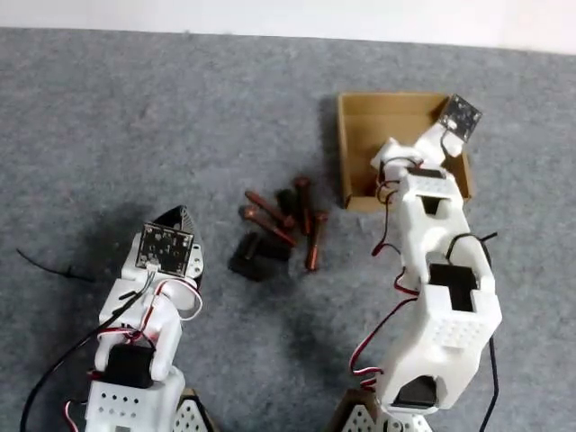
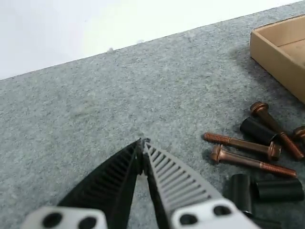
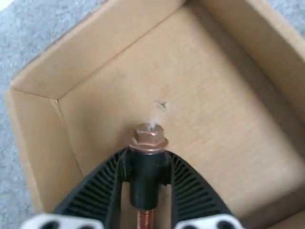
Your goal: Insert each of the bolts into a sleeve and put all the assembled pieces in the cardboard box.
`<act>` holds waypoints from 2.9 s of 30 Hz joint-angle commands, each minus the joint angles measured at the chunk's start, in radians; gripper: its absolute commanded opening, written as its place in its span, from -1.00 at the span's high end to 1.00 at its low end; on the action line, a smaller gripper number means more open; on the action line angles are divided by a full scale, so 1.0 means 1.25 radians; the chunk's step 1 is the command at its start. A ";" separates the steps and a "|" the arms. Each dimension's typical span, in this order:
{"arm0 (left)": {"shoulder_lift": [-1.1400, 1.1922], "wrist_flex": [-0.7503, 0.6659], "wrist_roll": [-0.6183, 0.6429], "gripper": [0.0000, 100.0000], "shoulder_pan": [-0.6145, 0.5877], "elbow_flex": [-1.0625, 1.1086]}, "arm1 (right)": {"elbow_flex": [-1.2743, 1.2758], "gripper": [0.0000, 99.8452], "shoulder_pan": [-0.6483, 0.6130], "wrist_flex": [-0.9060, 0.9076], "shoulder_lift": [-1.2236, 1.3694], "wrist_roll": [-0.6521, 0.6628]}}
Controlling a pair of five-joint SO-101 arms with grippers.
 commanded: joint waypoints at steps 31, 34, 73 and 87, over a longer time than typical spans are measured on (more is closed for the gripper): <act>-0.008 -0.021 -0.002 0.99 -0.013 0.015 | 0.223 0.36 -0.203 0.153 -0.514 -0.005; -0.008 -0.021 -0.002 0.99 -0.013 0.015 | 0.309 0.36 -0.253 0.153 -0.612 -0.002; -0.008 -0.021 -0.005 0.99 -0.013 0.015 | 0.461 0.54 -0.445 0.181 -0.564 0.261; -0.008 -0.021 -0.005 0.99 -0.013 0.015 | 0.494 0.55 -0.369 0.212 -0.563 0.261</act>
